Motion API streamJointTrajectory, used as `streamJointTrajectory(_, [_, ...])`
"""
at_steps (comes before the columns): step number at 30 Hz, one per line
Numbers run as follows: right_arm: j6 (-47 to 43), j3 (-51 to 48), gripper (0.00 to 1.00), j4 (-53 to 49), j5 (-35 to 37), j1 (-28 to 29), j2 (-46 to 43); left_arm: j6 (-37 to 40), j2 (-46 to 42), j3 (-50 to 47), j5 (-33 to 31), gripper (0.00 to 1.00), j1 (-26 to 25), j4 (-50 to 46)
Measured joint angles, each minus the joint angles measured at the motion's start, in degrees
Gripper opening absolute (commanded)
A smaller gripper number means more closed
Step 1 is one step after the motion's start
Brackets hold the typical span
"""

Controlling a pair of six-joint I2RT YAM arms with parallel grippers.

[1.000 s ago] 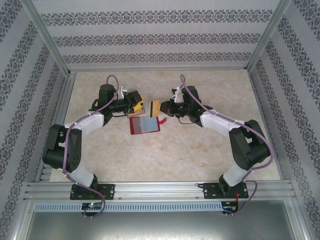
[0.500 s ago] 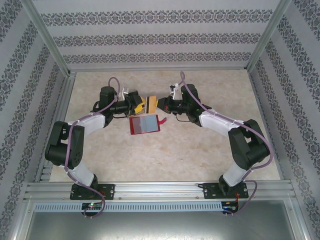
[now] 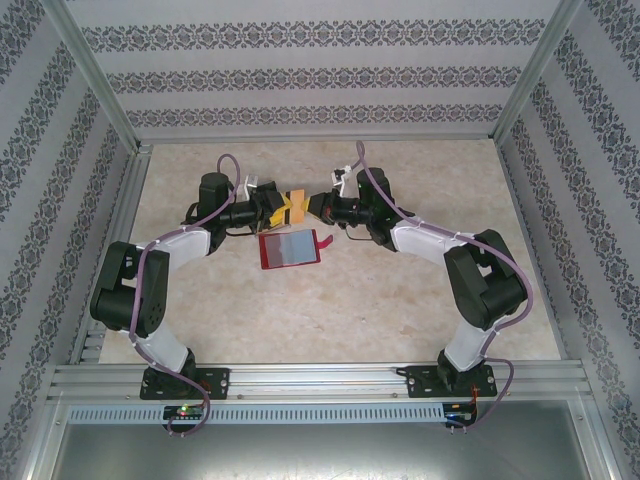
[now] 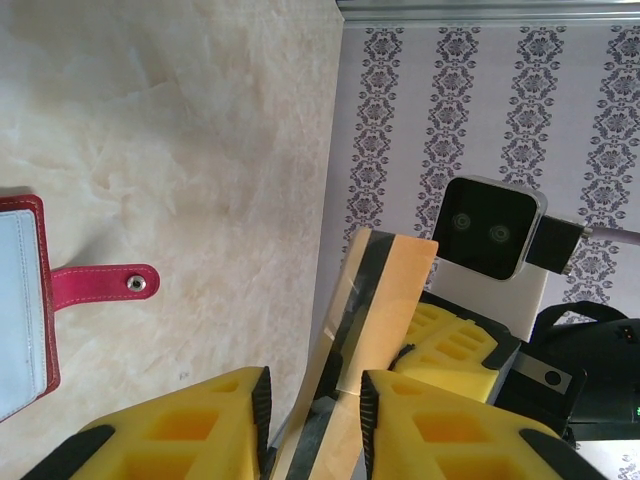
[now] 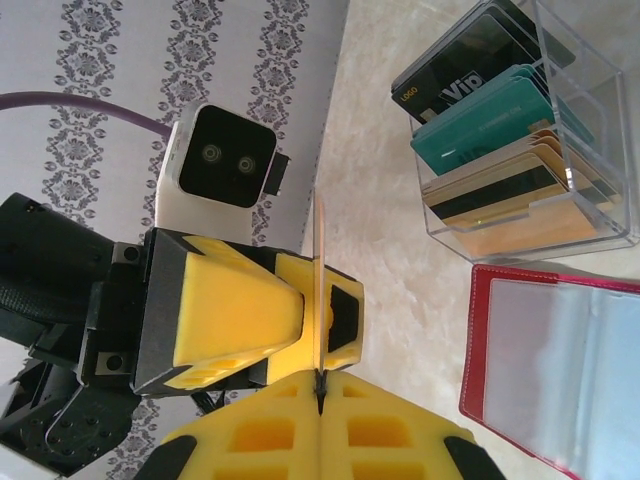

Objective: Take the credit cards out of the card holder

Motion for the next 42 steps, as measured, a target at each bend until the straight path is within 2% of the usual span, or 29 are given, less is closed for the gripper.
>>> streamJointTrajectory(20, [1.66, -1.79, 0.00, 3.32, -0.52, -0.85, 1.70, 0.02, 0.00, 0.00, 0.02, 0.23, 0.02, 0.00])
streamJointTrajectory(24, [1.73, -1.79, 0.01, 4.13, -0.52, -0.87, 1.84, 0.07, 0.00, 0.00, 0.04, 0.16, 0.02, -0.02])
streamJointTrajectory(27, [1.90, -1.79, 0.10, 4.35, -0.59, -0.98, 2.14, 0.20, 0.00, 0.00, 0.09, 0.08, 0.02, -0.02])
streamJointTrajectory(31, [2.60, -1.84, 0.51, 4.09, -0.79, -1.03, 2.91, 0.76, 0.00, 0.02, 0.26, 0.05, 0.00, -0.09])
streamJointTrajectory(36, [2.21, -2.32, 0.73, 3.96, -0.55, -1.22, 2.95, 3.13, -0.02, 0.68, 0.24, 0.05, 0.02, -2.75])
streamJointTrajectory(37, [1.86, -2.64, 0.88, 3.85, -0.39, -1.25, 2.84, 4.17, -0.02, 1.14, 0.20, 0.04, 0.02, -4.07])
streamJointTrajectory(38, [1.55, -3.13, 0.98, 3.50, -0.15, -1.36, 2.67, 5.53, -0.02, 1.79, 0.20, 0.04, 0.02, -5.88])
streamJointTrajectory(42, [-0.35, -5.18, 0.98, 0.98, 0.39, -1.99, 0.96, 14.12, -0.28, 6.25, -0.85, 0.01, 0.02, -16.98])
